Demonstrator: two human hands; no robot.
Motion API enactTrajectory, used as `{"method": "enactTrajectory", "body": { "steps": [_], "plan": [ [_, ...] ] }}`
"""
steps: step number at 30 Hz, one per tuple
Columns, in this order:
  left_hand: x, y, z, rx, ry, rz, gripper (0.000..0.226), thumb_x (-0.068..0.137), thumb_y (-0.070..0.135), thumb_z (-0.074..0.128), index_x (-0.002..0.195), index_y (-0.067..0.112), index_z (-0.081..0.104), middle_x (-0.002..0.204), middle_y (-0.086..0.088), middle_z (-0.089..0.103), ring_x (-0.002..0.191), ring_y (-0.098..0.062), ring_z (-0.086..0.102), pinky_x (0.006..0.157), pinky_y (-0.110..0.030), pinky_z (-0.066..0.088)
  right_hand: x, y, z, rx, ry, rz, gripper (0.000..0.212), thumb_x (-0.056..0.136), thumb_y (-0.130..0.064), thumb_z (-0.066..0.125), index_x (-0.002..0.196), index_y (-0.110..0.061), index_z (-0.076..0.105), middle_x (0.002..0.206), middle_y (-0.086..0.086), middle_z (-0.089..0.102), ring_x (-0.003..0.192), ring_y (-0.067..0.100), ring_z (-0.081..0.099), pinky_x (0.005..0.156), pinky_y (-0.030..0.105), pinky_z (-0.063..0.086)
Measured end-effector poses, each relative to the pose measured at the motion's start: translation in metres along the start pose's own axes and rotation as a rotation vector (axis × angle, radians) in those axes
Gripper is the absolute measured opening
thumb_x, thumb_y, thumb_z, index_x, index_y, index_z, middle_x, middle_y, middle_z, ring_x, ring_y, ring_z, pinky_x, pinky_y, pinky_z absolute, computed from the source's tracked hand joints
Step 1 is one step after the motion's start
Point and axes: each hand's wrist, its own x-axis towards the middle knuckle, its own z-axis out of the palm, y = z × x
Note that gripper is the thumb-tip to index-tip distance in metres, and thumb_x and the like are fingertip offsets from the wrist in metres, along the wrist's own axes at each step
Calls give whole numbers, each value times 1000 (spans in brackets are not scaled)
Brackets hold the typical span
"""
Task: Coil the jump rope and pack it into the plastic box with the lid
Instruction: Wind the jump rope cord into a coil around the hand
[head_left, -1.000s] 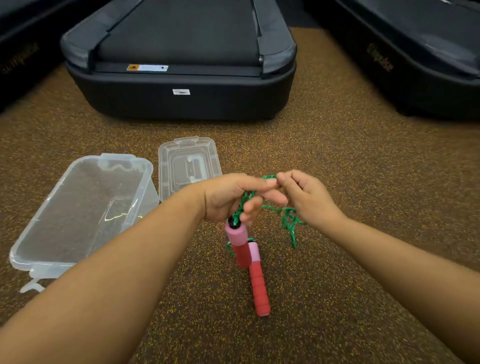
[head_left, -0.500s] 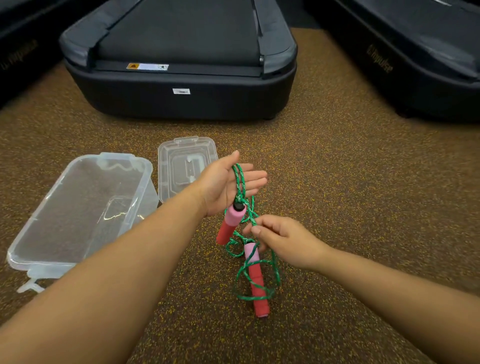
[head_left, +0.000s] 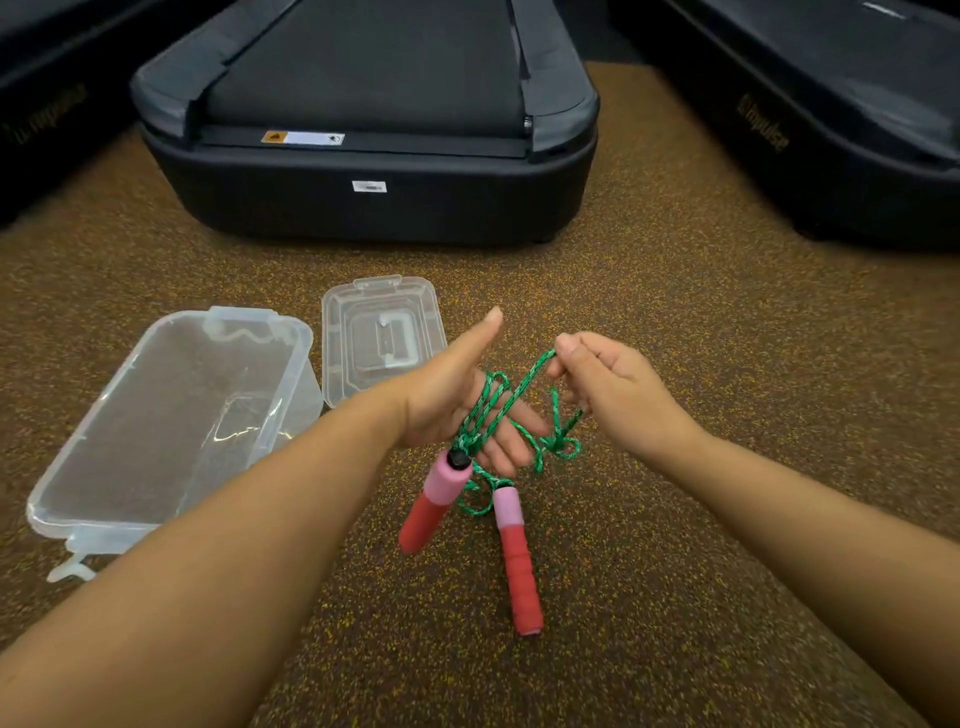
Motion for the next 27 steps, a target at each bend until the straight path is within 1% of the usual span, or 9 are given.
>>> {"method": "enactTrajectory", "body": {
  "steps": [3,6,8,12,15,19,21,24,27],
  "plan": [
    [-4,6,2,15,-40,6,102,80,77,10,94,-6,67,62,-17,68,49,-24,66,56,-26,56,5,7,0,-19,27,26,34,98,-35,44,70,-24,59,47,-21,51,51,4,46,63,36,46],
    [-7,10,10,12,-50,36,64,82,56,37,84,1,70,51,-9,66,41,-18,63,45,-21,52,8,17,0,-54,28,49,33,96,-39,46,69,-25,58,45,-16,46,53,11,44,64,48,50],
    [-7,10,13,-34,-43,114,40,79,39,48,82,7,72,51,-5,66,42,-15,63,47,-21,52,6,22,3,-69,22,46,33,92,-45,47,68,-25,57,49,-15,45,56,10,42,61,44,43],
    [1,8,10,-411,73,369,30,92,24,45,95,8,70,62,-1,71,53,-12,67,56,-22,55,-5,35,10,-122,-5,51,36,99,-30,45,64,-25,52,48,-12,42,48,1,37,51,27,32],
    [3,10,5,-549,213,503,33,100,27,38,111,8,63,74,0,75,60,-8,68,59,-20,55,-18,38,14,-205,-70,46,33,100,-25,43,69,-23,54,47,-13,45,46,0,40,49,17,29],
    [1,16,1,-629,277,501,54,100,43,28,133,5,49,107,-10,72,73,-15,72,60,-22,57,-30,35,12,-285,-144,42,31,101,-25,41,75,-21,57,51,-17,52,50,-3,45,51,14,31],
    [1,18,-1,-695,228,472,75,94,59,19,141,3,37,119,-16,65,88,-23,72,73,-27,57,-35,32,11,-346,-179,19,31,101,-25,40,74,-25,56,54,-29,54,52,-4,47,52,14,32],
    [3,17,-2,-732,188,427,104,79,81,12,147,3,23,132,-20,55,111,-31,62,96,-36,47,-39,29,13,-437,-237,-53,32,99,-38,40,73,-29,56,54,-20,53,53,1,46,56,22,35],
    [6,16,1,-653,208,363,115,70,88,6,149,5,19,136,-21,52,121,-32,56,108,-39,37,-41,21,18,-474,-280,-139,34,94,-48,35,75,-29,57,58,-22,54,56,-2,47,60,29,38]
  ]
}}
